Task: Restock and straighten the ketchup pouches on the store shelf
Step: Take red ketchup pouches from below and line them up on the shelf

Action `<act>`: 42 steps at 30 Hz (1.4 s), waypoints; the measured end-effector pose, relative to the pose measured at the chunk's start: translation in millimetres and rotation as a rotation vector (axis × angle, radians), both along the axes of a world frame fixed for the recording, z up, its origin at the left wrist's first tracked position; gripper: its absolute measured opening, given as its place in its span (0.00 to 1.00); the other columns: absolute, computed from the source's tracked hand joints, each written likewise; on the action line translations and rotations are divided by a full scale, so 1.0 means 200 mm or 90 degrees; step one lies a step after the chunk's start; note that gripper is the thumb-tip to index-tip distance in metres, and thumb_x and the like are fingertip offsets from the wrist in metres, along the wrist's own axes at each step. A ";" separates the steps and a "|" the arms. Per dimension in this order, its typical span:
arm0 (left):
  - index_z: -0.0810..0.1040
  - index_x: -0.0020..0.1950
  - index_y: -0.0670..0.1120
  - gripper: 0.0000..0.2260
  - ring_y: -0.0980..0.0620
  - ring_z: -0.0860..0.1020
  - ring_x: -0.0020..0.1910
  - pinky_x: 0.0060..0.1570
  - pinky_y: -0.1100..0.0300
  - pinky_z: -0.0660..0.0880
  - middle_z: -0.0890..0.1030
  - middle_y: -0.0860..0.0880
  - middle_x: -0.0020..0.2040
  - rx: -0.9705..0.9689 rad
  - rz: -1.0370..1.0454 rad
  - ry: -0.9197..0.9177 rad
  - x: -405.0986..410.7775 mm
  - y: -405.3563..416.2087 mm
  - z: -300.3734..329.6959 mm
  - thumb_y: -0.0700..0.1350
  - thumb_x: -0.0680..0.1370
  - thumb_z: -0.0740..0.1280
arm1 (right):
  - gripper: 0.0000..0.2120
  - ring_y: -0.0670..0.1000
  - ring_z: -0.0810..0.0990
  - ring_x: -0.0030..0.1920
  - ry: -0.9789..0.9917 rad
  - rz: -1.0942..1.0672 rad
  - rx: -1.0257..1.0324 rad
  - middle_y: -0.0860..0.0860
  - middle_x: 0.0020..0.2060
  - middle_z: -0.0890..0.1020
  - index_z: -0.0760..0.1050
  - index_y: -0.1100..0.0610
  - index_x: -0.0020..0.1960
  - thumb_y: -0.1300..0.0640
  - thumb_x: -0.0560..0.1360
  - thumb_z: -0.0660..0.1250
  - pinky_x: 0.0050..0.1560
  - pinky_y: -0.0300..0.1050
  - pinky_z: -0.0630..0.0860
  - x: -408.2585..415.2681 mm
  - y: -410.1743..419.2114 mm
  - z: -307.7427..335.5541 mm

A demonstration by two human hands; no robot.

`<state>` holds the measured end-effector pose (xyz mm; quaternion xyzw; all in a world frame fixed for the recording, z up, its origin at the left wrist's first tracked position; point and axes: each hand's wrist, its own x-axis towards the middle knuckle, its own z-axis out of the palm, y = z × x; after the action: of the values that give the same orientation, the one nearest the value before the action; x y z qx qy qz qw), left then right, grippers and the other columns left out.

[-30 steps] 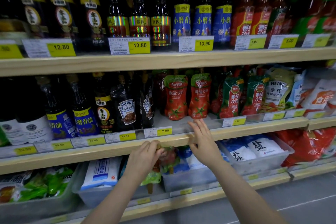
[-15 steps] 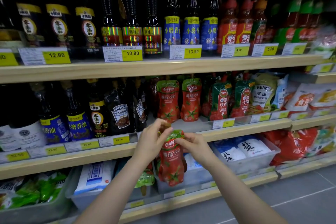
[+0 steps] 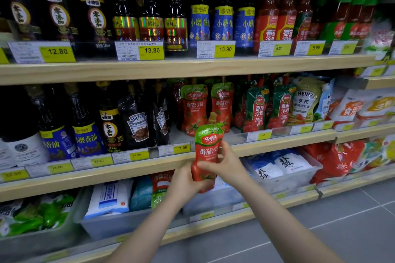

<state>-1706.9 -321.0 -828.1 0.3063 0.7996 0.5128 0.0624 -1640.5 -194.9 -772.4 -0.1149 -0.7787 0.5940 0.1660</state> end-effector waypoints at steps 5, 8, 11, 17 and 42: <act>0.75 0.40 0.57 0.16 0.67 0.77 0.34 0.30 0.75 0.68 0.79 0.63 0.31 -0.018 0.012 0.053 0.02 0.03 0.00 0.56 0.57 0.75 | 0.29 0.51 0.80 0.50 -0.001 -0.145 0.038 0.52 0.51 0.81 0.70 0.55 0.56 0.56 0.59 0.79 0.53 0.53 0.77 -0.01 0.01 -0.06; 0.77 0.42 0.55 0.18 0.69 0.77 0.36 0.33 0.76 0.68 0.80 0.62 0.33 -0.012 0.020 0.037 0.03 0.04 -0.02 0.59 0.57 0.76 | 0.28 0.53 0.80 0.51 0.008 -0.155 0.011 0.54 0.51 0.82 0.71 0.57 0.56 0.58 0.60 0.78 0.54 0.57 0.77 0.00 0.04 -0.07; 0.77 0.40 0.55 0.16 0.67 0.78 0.36 0.34 0.75 0.70 0.81 0.59 0.34 -0.016 0.007 0.007 0.03 0.06 -0.03 0.56 0.58 0.78 | 0.26 0.50 0.80 0.49 0.013 -0.161 0.046 0.52 0.49 0.81 0.71 0.56 0.54 0.57 0.61 0.78 0.51 0.50 0.78 0.00 0.04 -0.09; 0.79 0.42 0.52 0.18 0.67 0.78 0.35 0.34 0.75 0.69 0.81 0.59 0.33 -0.035 0.009 0.008 0.03 0.06 -0.05 0.59 0.58 0.77 | 0.25 0.48 0.79 0.47 0.019 -0.168 0.049 0.49 0.46 0.81 0.71 0.55 0.53 0.57 0.62 0.78 0.49 0.46 0.77 0.01 0.05 -0.11; 0.71 0.64 0.44 0.33 0.44 0.75 0.43 0.47 0.52 0.63 0.78 0.46 0.48 -0.344 0.183 0.759 -0.38 -0.02 -0.02 0.66 0.69 0.57 | 0.30 0.58 0.79 0.52 -0.011 -0.282 0.278 0.54 0.54 0.80 0.63 0.55 0.62 0.48 0.67 0.74 0.49 0.53 0.75 -0.42 0.53 0.13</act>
<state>-1783.2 -325.1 -831.5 0.4011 0.8304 0.0412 -0.3845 -1724.1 -88.1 -745.8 -0.2488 -0.8451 0.3611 0.3057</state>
